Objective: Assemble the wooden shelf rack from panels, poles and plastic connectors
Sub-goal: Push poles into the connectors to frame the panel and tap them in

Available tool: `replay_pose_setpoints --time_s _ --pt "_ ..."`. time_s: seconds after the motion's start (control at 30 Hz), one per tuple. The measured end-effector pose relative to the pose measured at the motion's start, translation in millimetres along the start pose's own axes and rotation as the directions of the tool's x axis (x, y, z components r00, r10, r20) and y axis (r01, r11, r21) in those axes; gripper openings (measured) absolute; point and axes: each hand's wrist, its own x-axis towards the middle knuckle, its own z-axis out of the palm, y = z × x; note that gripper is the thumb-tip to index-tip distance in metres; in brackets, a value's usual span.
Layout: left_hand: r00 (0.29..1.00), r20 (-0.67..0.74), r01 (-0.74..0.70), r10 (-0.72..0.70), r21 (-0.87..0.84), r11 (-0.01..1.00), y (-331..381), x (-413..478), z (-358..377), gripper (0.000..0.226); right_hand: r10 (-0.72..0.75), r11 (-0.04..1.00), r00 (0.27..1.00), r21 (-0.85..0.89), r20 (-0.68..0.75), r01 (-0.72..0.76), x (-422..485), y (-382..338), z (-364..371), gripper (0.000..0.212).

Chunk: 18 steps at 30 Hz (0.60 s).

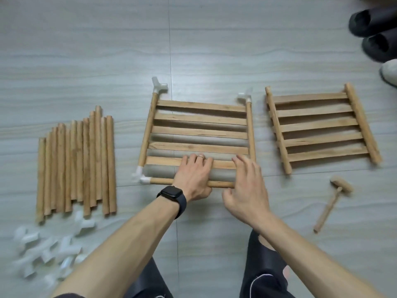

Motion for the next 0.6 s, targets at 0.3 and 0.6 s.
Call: replay_pose_setpoints --time_s 0.3,0.6 --pt "0.994 -0.108 -0.016 0.019 0.025 1.000 -5.5 -12.3 17.0 0.081 -0.060 0.923 0.964 -0.353 0.260 0.153 30.3 7.8 25.9 0.071" --pt "0.993 -0.114 0.016 -0.015 0.010 1.000 -5.3 -17.8 24.3 0.052 -0.192 0.869 0.943 -0.399 0.273 0.293 25.9 17.9 20.2 0.049"
